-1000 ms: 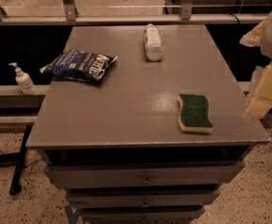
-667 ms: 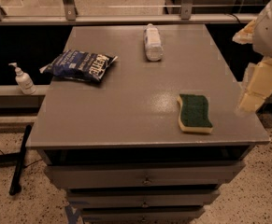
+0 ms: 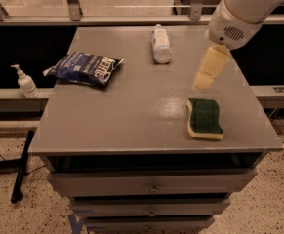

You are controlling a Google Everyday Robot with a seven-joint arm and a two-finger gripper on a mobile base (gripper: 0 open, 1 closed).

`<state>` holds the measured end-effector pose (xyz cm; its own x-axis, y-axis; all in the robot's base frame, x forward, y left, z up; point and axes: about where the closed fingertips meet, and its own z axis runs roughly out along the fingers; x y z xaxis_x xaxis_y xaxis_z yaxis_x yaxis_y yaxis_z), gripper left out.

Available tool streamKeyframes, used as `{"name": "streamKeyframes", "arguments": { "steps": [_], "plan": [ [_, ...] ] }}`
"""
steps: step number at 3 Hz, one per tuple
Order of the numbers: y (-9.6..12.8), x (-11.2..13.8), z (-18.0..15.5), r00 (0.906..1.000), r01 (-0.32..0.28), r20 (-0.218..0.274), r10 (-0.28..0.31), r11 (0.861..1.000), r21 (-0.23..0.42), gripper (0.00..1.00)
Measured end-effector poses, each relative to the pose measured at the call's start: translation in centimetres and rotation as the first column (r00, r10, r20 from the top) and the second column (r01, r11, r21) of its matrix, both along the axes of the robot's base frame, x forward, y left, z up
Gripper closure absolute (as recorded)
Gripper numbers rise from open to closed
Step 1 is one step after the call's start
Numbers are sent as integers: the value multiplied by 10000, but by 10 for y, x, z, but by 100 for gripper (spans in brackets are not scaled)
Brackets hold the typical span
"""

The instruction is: Place water bottle upright

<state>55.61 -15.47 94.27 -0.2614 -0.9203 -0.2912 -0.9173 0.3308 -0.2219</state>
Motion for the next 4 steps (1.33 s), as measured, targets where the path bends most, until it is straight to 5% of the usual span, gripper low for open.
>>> {"name": "streamKeyframes", "arguments": {
  "steps": [1, 2, 3, 4],
  "plan": [
    [11, 49, -4, 9874, 1582, 1, -1584, 9860, 528, 0],
    [7, 91, -3, 9383, 3450, -274, -3447, 9280, 1408, 0],
    [6, 123, 2, 8556, 5139, -612, -5139, 8295, 2190, 0],
    [7, 123, 0, 8222, 5664, -930, -5615, 7910, 2315, 0]
  ]
}}
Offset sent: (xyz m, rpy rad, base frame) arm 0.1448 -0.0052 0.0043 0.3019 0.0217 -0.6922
